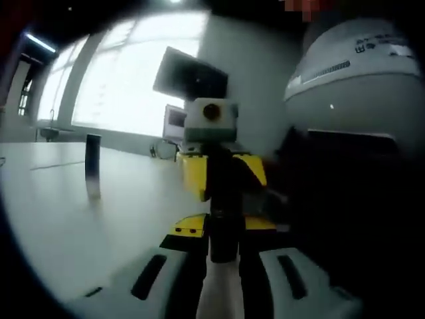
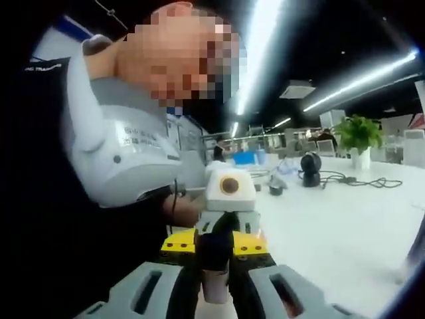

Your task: Pick up cosmetic bottle twist off cap place on table pick up cap screw tight cap place on table

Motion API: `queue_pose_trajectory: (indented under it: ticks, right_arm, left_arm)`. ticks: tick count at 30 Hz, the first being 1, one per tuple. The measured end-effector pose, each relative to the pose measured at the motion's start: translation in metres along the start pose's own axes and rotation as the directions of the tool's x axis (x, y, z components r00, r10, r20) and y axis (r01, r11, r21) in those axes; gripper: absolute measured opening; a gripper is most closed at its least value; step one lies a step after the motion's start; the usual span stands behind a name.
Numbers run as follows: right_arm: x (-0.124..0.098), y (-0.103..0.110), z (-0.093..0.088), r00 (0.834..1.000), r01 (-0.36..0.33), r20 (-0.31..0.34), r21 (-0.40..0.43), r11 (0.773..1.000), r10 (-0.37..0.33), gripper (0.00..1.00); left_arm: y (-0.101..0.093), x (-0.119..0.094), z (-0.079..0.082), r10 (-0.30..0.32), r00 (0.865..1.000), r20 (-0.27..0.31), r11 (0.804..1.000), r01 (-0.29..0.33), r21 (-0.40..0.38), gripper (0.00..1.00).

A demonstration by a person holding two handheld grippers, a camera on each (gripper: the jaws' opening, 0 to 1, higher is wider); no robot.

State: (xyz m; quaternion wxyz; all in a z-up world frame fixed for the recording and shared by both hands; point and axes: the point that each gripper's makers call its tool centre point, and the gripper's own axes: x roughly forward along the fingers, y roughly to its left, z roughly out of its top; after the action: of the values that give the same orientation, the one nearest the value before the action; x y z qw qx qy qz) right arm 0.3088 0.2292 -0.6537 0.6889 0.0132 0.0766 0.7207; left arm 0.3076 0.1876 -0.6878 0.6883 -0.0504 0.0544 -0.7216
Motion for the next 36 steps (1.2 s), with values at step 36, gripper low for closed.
queue_pose_trajectory:
  ticks: [36]
  right_arm:
    - [-0.027,-0.15,0.029,0.732,0.642,0.228,0.088,0.762,-0.642,0.32]
  left_arm:
    - [0.158,-0.012,0.008,0.473,0.881,-0.005,0.867,-0.464,0.183,0.08]
